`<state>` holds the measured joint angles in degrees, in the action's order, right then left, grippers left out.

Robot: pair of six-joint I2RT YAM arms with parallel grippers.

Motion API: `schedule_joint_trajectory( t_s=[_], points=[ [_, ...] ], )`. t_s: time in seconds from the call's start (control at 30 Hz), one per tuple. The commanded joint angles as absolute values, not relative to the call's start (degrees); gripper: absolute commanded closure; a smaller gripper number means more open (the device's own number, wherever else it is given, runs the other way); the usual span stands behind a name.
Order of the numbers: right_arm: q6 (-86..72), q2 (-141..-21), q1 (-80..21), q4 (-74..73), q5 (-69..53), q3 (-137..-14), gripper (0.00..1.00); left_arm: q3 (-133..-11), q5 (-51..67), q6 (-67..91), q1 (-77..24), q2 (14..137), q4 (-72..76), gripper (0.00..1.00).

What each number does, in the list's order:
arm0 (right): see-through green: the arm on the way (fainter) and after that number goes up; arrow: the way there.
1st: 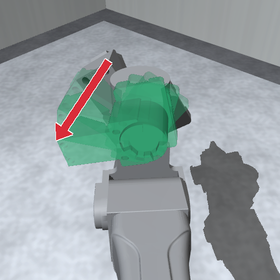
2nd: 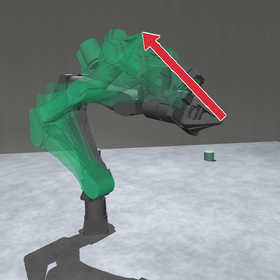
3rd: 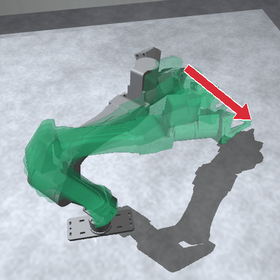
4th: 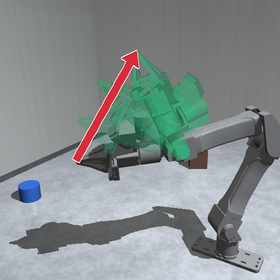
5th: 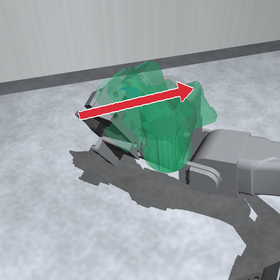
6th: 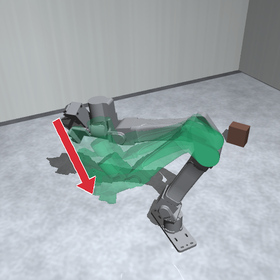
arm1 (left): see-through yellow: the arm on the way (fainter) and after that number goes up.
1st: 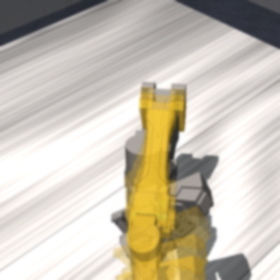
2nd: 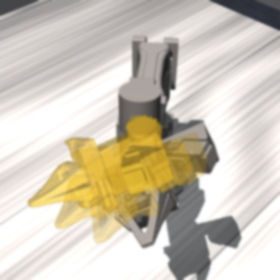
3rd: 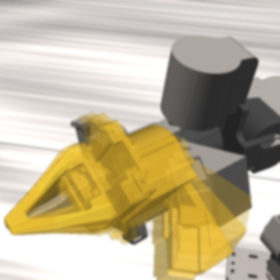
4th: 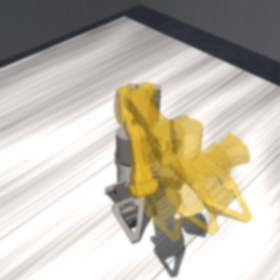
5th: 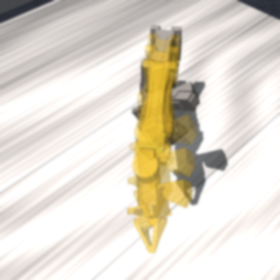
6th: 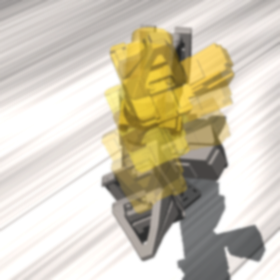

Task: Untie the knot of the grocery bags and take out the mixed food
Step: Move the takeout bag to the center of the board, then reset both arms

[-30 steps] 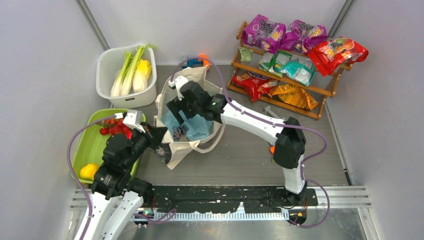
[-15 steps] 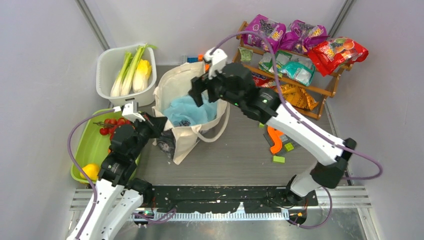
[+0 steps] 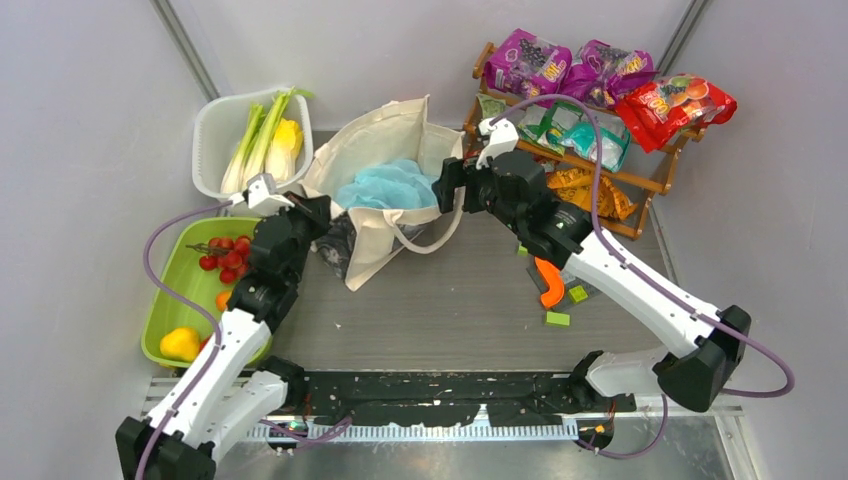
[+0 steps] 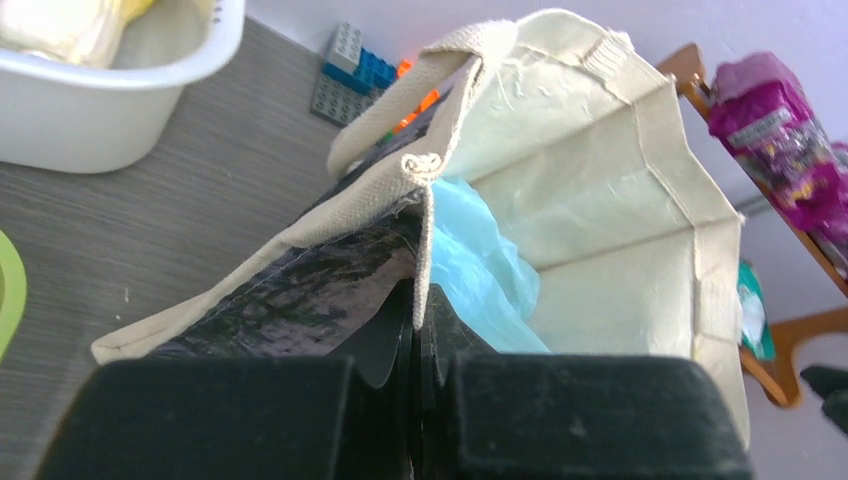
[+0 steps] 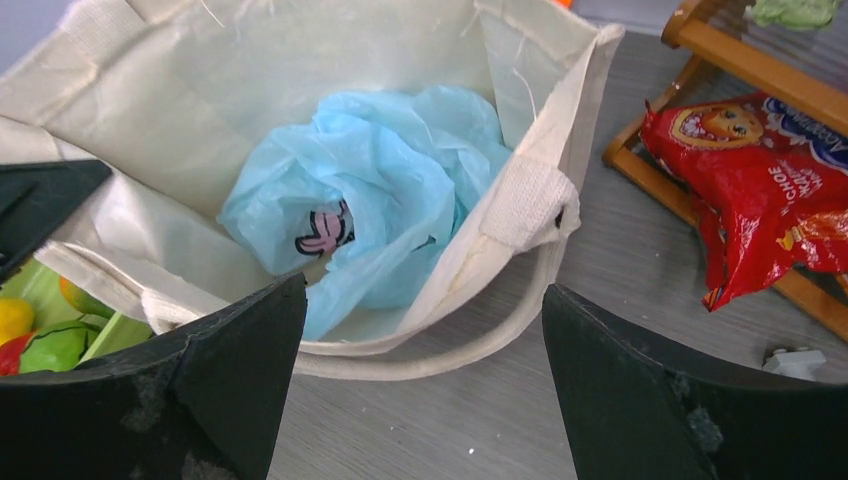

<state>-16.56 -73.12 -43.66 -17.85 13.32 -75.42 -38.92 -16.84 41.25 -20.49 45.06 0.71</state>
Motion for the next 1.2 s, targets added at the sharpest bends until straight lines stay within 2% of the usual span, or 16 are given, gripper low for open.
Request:
schedule_joint_trajectory(
  t_s=[0.0,0.1,0.33,0.4,0.43,0.63,0.67,0.9,1.07,1.17],
  points=[
    [-18.4,-73.65,-43.12,-11.45,12.29,-74.31,0.05,-41.01,-24.76,40.28,-20.06,50.19,17.04,1.0],
    [-18.01,-72.7,-42.94,-10.9,13.61,-73.06,0.05,-42.68,-22.63,38.21,-19.13,55.93,21.95,1.0],
    [-17.65,-67.48,-39.97,-9.88,13.89,-67.69,0.04,-48.96,-12.87,34.99,-12.94,64.69,20.66,1.0],
    [-18.07,-66.18,-37.92,-9.56,13.22,-66.61,0.05,-50.75,-9.2,33.28,-10.54,65.7,19.92,0.92],
    [-18.21,-65.37,-37.42,-9.39,12.77,-65.92,0.05,-51.71,-6.87,32.63,-9.61,66.03,19.17,0.84],
    [-17.77,-62.96,-32.98,-9.32,12.99,-64.28,0.04,-53.47,-2.24,29.46,-6.86,63.26,14.71,0.05],
    [-17.71,-62.9,-31.73,-9.82,13.25,-64.18,0.04,-52.95,-2.28,29.69,-6.44,62.09,14.27,0.01],
    [-15.8,-59.74,-25.35,-13.33,16.59,-62.51,0.04,-51.24,-4.33,25.8,-2.89,50.55,2.77,0.0],
    [-11.16,-54.88,-22.87,-15.79,24.71,-61.92,0.05,-54.59,-7.76,18.72,-0.27,42.02,-13.32,0.01],
    [-7.36,-51.37,-22.77,-15.66,30.02,-61.27,0.05,-55.53,-5.96,11.78,-0.26,37.87,-18.85,0.0]
  ],
)
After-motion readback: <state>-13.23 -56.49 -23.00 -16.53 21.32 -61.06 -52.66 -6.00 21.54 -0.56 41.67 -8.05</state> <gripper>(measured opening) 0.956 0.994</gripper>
